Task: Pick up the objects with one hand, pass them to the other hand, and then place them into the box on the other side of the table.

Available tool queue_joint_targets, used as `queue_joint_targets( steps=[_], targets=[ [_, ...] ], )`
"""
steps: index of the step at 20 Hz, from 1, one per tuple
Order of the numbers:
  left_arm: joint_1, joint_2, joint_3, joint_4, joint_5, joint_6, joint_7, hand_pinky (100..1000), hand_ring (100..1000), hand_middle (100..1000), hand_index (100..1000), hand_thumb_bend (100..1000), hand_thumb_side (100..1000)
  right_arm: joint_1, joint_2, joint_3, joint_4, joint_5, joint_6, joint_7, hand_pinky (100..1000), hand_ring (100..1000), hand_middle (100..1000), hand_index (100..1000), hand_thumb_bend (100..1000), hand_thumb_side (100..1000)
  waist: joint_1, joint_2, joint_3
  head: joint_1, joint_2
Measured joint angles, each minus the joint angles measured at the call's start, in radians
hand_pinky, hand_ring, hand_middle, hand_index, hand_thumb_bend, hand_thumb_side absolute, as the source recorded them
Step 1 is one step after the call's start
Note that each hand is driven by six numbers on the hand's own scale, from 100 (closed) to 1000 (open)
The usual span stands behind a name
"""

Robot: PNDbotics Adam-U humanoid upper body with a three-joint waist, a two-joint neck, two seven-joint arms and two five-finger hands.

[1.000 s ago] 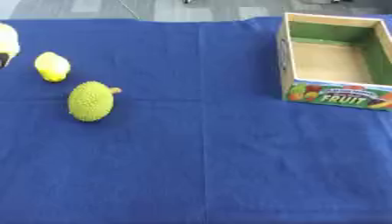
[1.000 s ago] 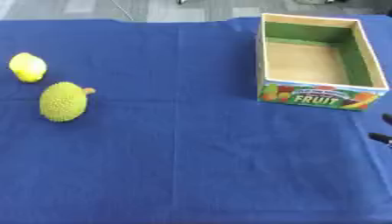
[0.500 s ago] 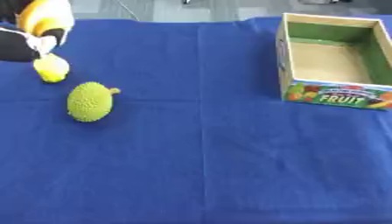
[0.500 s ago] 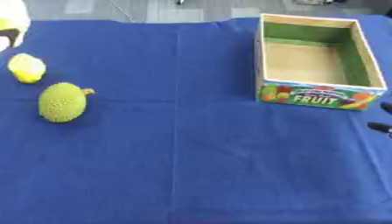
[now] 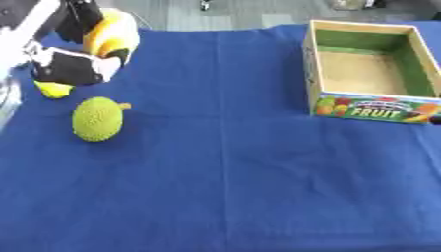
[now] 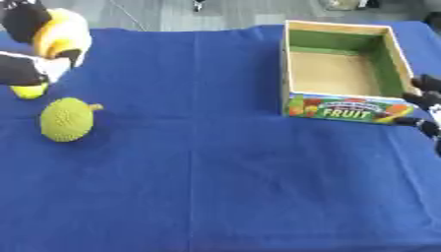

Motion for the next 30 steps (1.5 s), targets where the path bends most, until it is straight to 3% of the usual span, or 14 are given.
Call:
queue_joint_targets(
  steps=[11,24,30],
  targets=[
    [0.012,-0.098,-0.047,0.089,-0.145,-0.142,0.126,474,416,372,440,178,100,-0.225,-0.151,0.140,0.000,0.015,0.146,0.069,728,946,969,989,100,758,-0.010,-0.010,-0.005,-0.028,0.016],
    [0.024,-0.140,-0.068,0.129,-0.279,-0.244,0.207,475,419,352,444,163,100,-0.386,-0.171,0.250,0.000,0.008,0.295,0.139,712,918,944,989,100,800,-0.020,-0.020,0.008,-0.042,0.034],
    [0.030,-0.150,-0.072,0.083,-0.259,-0.267,0.299,474,414,340,439,127,100,-0.454,-0.183,0.283,-0.001,-0.012,0.328,0.169,709,904,935,979,100,786,-0.020,-0.020,0.016,-0.051,0.034]
  ],
)
